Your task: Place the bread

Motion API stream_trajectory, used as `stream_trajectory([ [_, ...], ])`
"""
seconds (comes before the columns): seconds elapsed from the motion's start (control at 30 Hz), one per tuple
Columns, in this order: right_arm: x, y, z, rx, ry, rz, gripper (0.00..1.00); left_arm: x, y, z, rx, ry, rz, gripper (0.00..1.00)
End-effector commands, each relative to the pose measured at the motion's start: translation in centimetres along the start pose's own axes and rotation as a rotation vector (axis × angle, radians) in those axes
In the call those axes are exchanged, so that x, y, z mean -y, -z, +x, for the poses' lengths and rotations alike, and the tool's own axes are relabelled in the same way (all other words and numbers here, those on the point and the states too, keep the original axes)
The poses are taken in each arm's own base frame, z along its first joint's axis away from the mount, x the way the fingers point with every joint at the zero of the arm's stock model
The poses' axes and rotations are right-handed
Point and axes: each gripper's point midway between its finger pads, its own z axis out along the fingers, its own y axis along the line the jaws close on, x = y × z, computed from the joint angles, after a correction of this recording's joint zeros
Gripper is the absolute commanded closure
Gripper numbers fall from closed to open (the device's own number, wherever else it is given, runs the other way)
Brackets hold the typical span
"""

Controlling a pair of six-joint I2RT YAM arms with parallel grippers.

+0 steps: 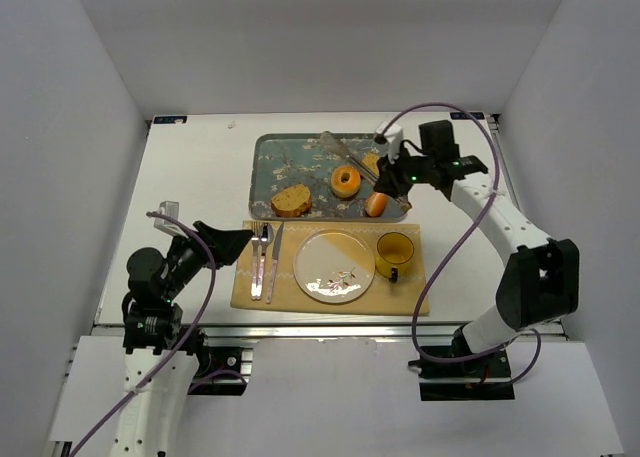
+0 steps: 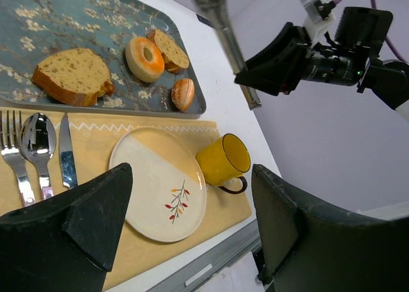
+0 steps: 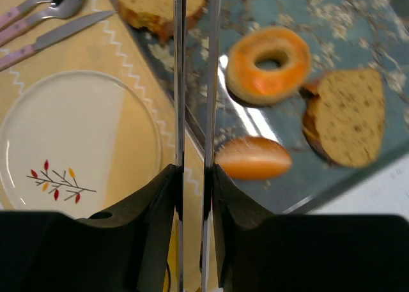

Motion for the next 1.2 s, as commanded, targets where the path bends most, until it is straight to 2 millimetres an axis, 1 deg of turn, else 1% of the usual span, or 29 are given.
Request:
stream_trajectory([
  [0.0, -2.6, -1.8, -1.7, -0.018, 0.081, -0.092, 0.67, 0.7, 1.2, -0.9, 0.035, -0.027, -0.03, 0.16],
  [0.07, -3.7, -2.6, -2.0, -0.027, 0.121, -0.12, 0.65, 0.9, 1.8, -0.8, 0.047, -0.027, -0.037, 0.16],
  [0.1, -4.8, -3.4, -2.3, -0.032, 0.154, -0.144, 0.64, 0.9, 2.0, -0.9, 0.056, -0.025, -0.045, 0.16],
  [0.13, -5.3, -3.7, -2.3, -0.039, 0.168, -0.154, 0.64, 0.8, 2.3, -0.7, 0.054, -0.019, -0.055, 0.16],
  [0.17, -5.8, -4.1, -2.4, -0.042, 0.183, -0.168, 0.63, 1.1, 2.6, -0.9, 0.069, -0.026, -0.049, 0.16],
  [0.2, -6.9, -4.7, -2.3, -0.056, 0.211, -0.192, 0.62, 1.1, 2.8, -1.0, 0.078, -0.026, -0.058, 0.16],
  [0.23, -7.3, -5.0, -2.4, -0.057, 0.227, -0.2, 0.62, 0.9, 3.0, -0.9, 0.077, -0.023, -0.069, 0.16],
  [0.27, -7.7, -5.2, -2.4, -0.061, 0.238, -0.207, 0.62, 1.2, 3.3, -1.1, 0.087, -0.029, -0.067, 0.16],
  [0.3, -8.4, -5.6, -2.5, -0.064, 0.255, -0.219, 0.61, 1.2, 3.4, -1.1, 0.092, -0.031, -0.076, 0.16],
  [0.43, -9.2, -6.4, -2.7, -0.07, 0.282, -0.232, 0.61, 1.0, 3.7, -0.9, 0.091, -0.029, -0.088, 0.16],
  [0.77, -9.7, -7.3, -2.3, -0.085, 0.335, -0.196, 0.57, 0.6, 3.2, -0.8, 0.083, -0.025, -0.083, 0.15],
  [0.93, -9.2, -7.9, -2.3, -0.094, 0.332, -0.173, 0.56, 0.4, 2.9, -0.6, 0.078, -0.024, -0.079, 0.15],
  [1.17, -8.3, -9.0, -1.8, -0.116, 0.322, -0.141, 0.56, 0.1, 2.6, -0.4, 0.071, -0.021, -0.075, 0.15],
])
